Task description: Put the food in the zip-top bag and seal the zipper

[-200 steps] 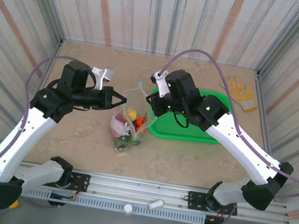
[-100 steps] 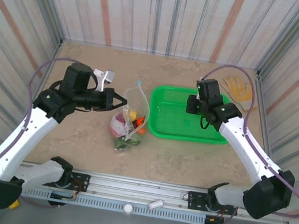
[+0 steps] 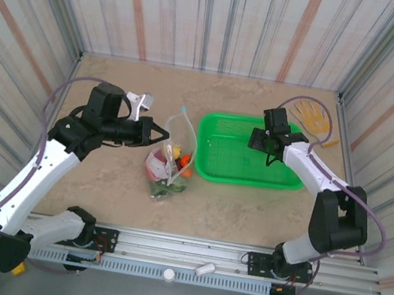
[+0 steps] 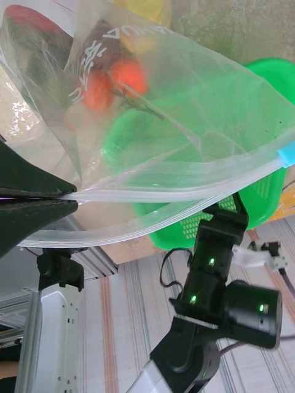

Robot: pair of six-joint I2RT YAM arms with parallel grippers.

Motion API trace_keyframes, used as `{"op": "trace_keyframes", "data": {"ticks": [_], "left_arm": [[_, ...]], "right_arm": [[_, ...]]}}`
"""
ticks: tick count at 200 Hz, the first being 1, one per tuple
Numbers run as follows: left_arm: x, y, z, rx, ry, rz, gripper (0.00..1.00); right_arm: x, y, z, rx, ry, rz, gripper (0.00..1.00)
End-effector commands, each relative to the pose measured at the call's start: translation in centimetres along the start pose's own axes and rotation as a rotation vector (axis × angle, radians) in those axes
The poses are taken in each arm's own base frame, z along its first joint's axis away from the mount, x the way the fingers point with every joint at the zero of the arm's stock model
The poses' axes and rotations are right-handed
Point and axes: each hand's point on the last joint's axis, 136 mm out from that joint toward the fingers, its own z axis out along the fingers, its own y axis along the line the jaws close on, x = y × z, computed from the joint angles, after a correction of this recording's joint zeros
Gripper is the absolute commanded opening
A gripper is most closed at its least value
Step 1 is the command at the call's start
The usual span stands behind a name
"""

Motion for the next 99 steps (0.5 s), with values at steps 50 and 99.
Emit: {"op": "trace_keyframes", "data": {"ticks": [50,99], "left_arm": [[0.5,0.9,0.3,0.001,0.021,0.013,0.00],[0.2,1.0,0.4,0.003,0.024,0.010,0.00]], "right_arm": [[-1.7,-0.2,4.6,0.030,0.037,0.004,0.81],[-1.8,0.1,6.6,0.030,0.072,-0.017,0.70]]}}
